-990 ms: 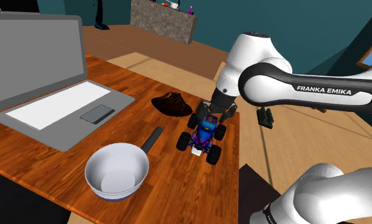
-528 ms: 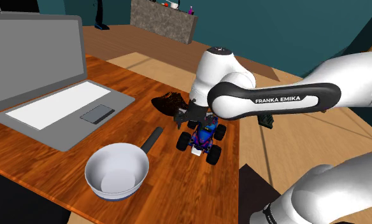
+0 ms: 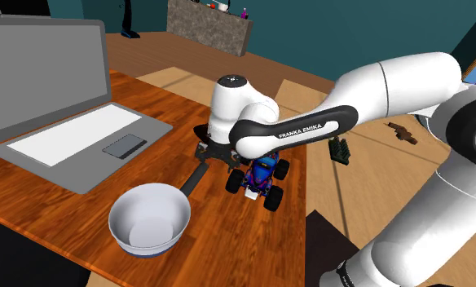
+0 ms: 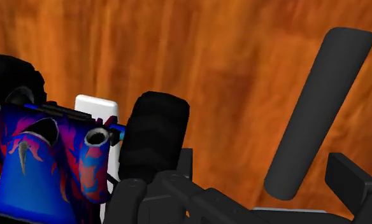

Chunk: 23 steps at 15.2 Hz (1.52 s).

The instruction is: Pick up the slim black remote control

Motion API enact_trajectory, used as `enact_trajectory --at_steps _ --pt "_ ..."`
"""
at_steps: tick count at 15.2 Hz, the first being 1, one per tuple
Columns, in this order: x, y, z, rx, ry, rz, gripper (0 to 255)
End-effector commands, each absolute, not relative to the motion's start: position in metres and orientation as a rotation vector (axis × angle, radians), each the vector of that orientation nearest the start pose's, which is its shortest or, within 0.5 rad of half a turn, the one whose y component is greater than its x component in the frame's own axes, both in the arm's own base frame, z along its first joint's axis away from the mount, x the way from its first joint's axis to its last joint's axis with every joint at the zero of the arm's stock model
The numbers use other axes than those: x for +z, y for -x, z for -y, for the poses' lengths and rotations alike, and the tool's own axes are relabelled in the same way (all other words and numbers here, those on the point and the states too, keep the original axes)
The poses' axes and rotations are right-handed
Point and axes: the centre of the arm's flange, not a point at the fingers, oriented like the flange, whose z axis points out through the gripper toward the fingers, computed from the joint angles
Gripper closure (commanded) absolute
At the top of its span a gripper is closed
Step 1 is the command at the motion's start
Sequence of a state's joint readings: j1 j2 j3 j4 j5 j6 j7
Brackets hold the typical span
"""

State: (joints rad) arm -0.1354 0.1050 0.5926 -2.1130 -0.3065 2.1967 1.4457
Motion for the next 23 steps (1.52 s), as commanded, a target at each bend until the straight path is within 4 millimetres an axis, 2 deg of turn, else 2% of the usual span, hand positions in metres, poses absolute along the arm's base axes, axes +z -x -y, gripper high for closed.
enact_trajectory --at_steps 1,6,7,14,16,17,23 --pt "0.358 -0.525 -0.242 -0.267 2.946 -1.366 0" --pt "0.317 -0.577 -0.261 -0.295 2.866 -1.562 0" --pt "0.313 -0.582 -0.262 -0.298 2.857 -1.581 0" --pt "0.276 -0.582 -0.262 -0.298 2.857 -1.581 0" --pt "0.273 -0.582 -0.262 -0.298 2.857 -1.581 0" --pt "0.274 -0.583 -0.263 -0.298 2.857 -1.581 255" --pt "0.274 -0.582 -0.264 -0.298 2.857 -1.581 255"
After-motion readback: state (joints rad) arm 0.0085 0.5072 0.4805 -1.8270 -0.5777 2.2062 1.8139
